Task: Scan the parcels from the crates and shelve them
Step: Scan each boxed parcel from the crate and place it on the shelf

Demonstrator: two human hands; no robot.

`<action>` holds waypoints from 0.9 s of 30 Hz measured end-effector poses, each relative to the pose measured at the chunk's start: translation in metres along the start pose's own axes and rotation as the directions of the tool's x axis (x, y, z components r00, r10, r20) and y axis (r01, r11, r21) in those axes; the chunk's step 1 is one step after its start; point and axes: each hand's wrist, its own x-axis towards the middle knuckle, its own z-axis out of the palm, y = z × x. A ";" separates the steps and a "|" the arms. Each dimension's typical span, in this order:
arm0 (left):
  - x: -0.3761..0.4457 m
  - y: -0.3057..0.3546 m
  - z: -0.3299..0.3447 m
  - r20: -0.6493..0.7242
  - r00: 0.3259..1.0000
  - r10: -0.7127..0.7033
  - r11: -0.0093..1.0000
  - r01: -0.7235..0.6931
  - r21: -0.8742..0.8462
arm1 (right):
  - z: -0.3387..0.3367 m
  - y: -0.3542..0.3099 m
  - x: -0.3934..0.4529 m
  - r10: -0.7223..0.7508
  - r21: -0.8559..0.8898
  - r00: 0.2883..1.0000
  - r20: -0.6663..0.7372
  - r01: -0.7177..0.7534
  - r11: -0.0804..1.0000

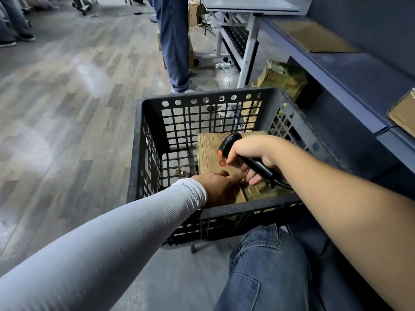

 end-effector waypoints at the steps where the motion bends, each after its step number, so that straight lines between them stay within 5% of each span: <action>1: -0.001 -0.001 0.000 0.006 1.000 0.003 1.000 -0.003 0.007 | -0.001 0.000 -0.003 -0.013 0.006 1.000 -0.016 0.013 1.000; 6: -0.001 -0.004 0.004 0.039 0.999 0.007 1.000 -0.008 0.029 | 0.002 0.000 -0.017 -0.043 0.001 0.996 -0.079 0.043 0.999; 27: -0.015 -0.007 -0.009 -0.207 0.978 -0.013 1.000 0.011 -0.013 | -0.013 0.004 -0.026 -0.081 0.001 0.983 -0.165 0.082 0.997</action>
